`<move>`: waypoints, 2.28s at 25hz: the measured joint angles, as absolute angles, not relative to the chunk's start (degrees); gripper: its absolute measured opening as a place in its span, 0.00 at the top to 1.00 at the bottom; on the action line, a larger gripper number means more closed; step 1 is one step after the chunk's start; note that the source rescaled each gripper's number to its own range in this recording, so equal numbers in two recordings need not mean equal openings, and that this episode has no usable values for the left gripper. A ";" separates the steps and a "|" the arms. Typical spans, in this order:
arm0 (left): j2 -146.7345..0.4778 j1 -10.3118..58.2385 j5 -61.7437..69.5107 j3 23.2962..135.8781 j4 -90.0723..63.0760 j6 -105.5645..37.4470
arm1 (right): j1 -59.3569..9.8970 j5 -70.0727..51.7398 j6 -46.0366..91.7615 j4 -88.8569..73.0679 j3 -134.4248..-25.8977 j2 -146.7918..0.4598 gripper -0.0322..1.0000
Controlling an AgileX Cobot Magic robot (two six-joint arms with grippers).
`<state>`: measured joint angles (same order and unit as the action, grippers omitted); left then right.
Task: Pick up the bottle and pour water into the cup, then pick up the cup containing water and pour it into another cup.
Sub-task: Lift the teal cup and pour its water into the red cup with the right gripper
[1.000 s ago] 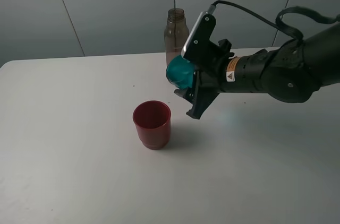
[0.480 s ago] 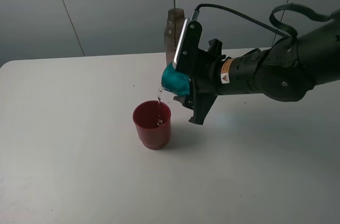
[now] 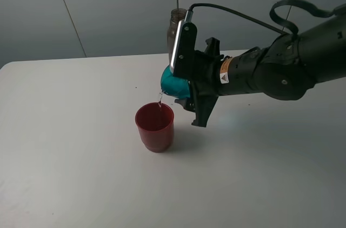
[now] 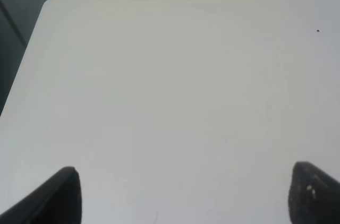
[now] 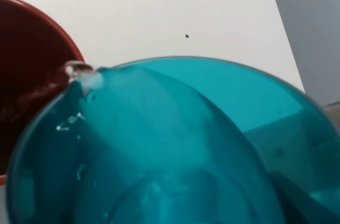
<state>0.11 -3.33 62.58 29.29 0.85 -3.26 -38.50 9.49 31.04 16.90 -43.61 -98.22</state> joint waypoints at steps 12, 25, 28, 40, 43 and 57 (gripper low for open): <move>0.11 -3.33 62.58 29.29 0.85 -3.15 | -39.32 6.08 36.13 16.79 -45.98 -98.22 0.89; 0.11 -3.33 62.58 29.29 0.85 -3.15 | -39.32 6.09 43.07 16.87 -45.98 -98.22 0.89; 0.11 -3.33 62.58 29.29 0.85 -3.15 | -39.32 6.20 44.37 16.87 -45.98 -98.22 0.89; 0.11 -3.33 62.58 29.29 0.85 -3.15 | -39.32 7.24 54.45 11.21 -45.98 -98.22 0.89; 0.11 -3.33 62.58 29.29 0.85 -3.15 | -39.32 7.38 56.40 10.96 -45.98 -98.22 0.89; 0.11 -3.33 62.58 29.29 0.85 -3.15 | -39.32 10.55 67.84 2.27 -45.98 -98.22 0.89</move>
<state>0.11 -3.33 62.58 29.29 0.85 -3.15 -39.32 10.55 67.84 2.27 -45.98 -98.22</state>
